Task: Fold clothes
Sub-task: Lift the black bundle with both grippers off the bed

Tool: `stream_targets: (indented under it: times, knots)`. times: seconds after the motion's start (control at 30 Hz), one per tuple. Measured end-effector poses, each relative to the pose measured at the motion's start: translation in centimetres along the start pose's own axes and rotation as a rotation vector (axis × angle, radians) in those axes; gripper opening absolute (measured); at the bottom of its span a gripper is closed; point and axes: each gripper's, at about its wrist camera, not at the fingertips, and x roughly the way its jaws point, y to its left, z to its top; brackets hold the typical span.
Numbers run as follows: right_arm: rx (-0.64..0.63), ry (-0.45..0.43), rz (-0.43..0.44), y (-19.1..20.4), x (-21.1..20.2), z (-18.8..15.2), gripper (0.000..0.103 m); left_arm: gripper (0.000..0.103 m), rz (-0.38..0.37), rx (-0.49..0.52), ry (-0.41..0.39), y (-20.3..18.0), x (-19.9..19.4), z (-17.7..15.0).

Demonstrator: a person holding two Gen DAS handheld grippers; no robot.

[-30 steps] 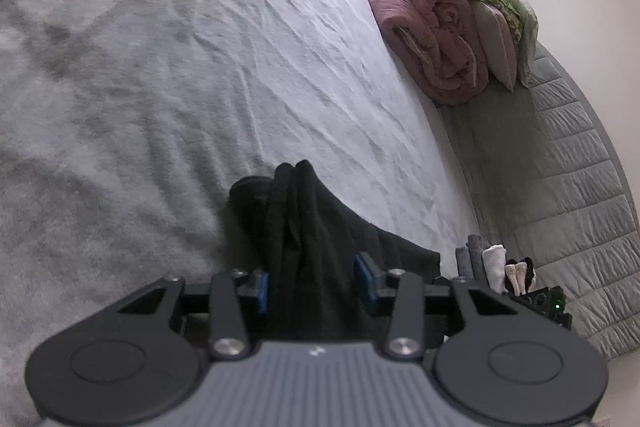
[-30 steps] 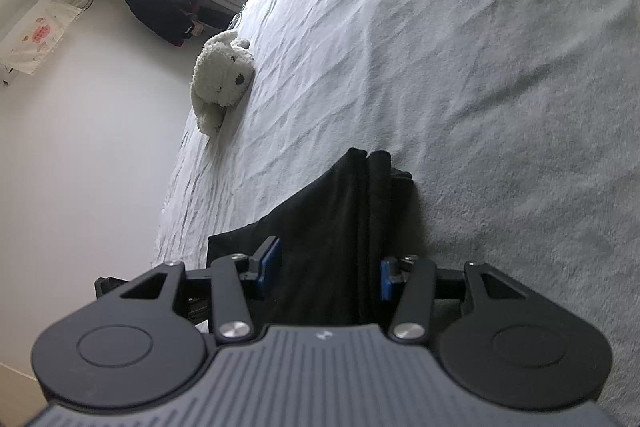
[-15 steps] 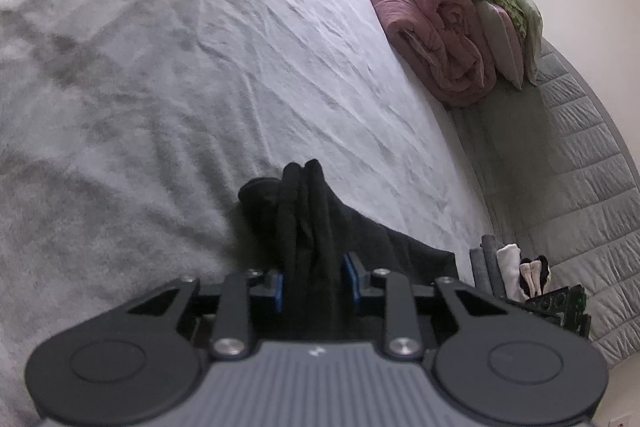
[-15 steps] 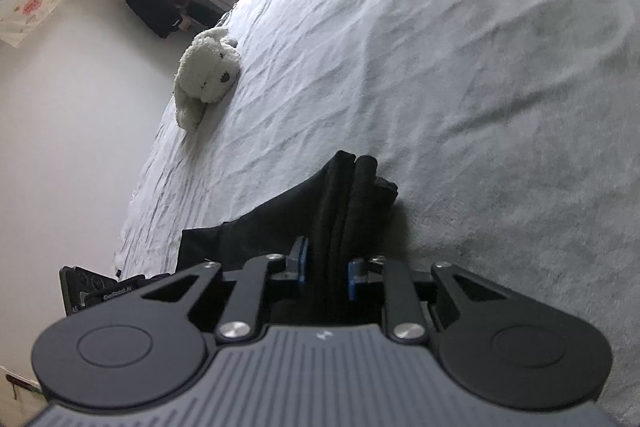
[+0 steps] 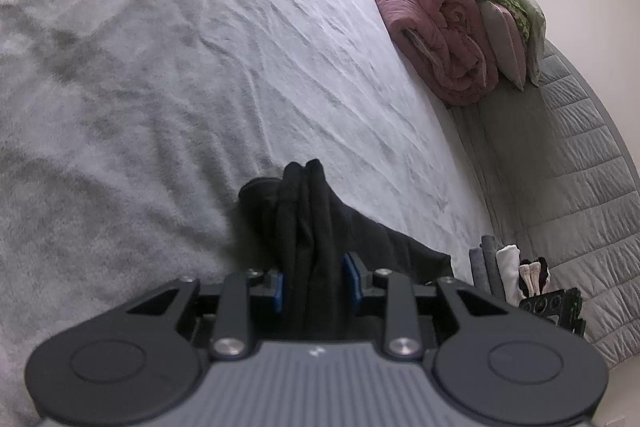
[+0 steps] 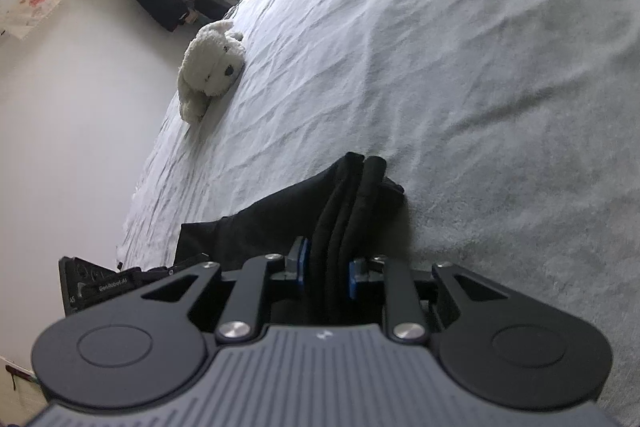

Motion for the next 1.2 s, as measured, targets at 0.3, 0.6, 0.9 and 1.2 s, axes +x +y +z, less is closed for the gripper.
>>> stream_targets:
  times: [0.3, 0.6, 0.9, 1.2]
  knots:
    - [-0.008, -0.027, -0.02, 0.4, -0.1, -0.6, 0.023, 0.029, 0.031, 0.033, -0.019, -0.7, 0.0, -0.3]
    - [-0.035, -0.047, -0.044, 0.9, 0.1, -0.9, 0.024, 0.029, 0.079, 0.063, -0.049, -1.4, -0.2, -0.6]
    - [0.007, -0.058, -0.051, 0.7, 0.2, -1.0, 0.023, 0.028, 0.125, 0.106, -0.074, -2.3, -0.3, -1.0]
    - [-0.017, -0.068, -0.081, 1.4, 0.3, -1.2, 0.023, 0.027, 0.169, 0.155, -0.083, -3.3, -0.3, -1.3]
